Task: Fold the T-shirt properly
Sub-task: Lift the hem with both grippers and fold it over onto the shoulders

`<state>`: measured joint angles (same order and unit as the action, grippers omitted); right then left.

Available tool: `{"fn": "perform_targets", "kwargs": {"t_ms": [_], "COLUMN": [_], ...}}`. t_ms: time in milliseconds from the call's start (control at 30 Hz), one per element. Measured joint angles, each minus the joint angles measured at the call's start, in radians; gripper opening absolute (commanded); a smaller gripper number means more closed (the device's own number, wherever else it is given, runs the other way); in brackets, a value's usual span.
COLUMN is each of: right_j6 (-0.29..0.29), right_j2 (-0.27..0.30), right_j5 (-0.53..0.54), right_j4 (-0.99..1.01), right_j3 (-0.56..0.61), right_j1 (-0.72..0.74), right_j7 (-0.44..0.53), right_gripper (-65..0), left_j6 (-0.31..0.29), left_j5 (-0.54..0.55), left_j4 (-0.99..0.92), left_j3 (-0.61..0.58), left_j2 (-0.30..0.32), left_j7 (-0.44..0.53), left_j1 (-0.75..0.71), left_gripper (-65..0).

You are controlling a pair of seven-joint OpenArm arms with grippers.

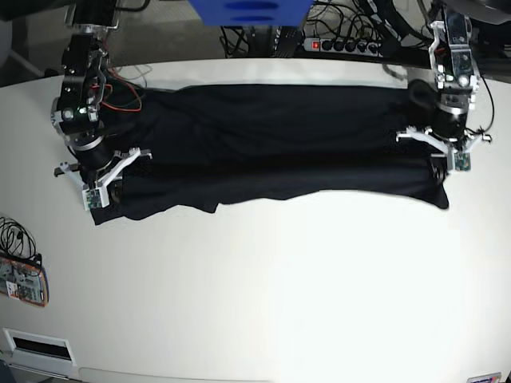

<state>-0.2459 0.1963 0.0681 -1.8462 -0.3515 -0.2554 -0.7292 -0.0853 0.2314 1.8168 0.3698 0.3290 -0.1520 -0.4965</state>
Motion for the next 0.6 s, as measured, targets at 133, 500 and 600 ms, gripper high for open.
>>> {"fn": "perform_targets", "kwargs": {"t_ms": [133, 500, 600], "right_j6": [0.000, -0.002, -0.002], "right_j2": [0.000, -0.005, -0.003], "right_j5": [0.002, 0.003, 0.003], "right_j4": [-0.011, -0.046, -0.061], "right_j3": [0.000, 0.001, 0.001], "right_j1": [-0.048, -0.164, -0.193], "right_j7": [0.008, 0.005, 0.015], "right_gripper": [-65.0, -65.0, -65.0], "left_j6": [-0.011, -0.004, -0.014], "left_j5": [0.001, 0.001, 0.001], "left_j4": [0.039, 0.037, 0.037], "left_j3": [0.022, 0.085, 0.097], "left_j2": [-0.033, -0.081, -0.080], "left_j7": [0.021, 0.014, 0.020], "left_j1": [-0.047, -0.126, -0.147], "left_gripper": [-65.0, -65.0, -65.0]}}
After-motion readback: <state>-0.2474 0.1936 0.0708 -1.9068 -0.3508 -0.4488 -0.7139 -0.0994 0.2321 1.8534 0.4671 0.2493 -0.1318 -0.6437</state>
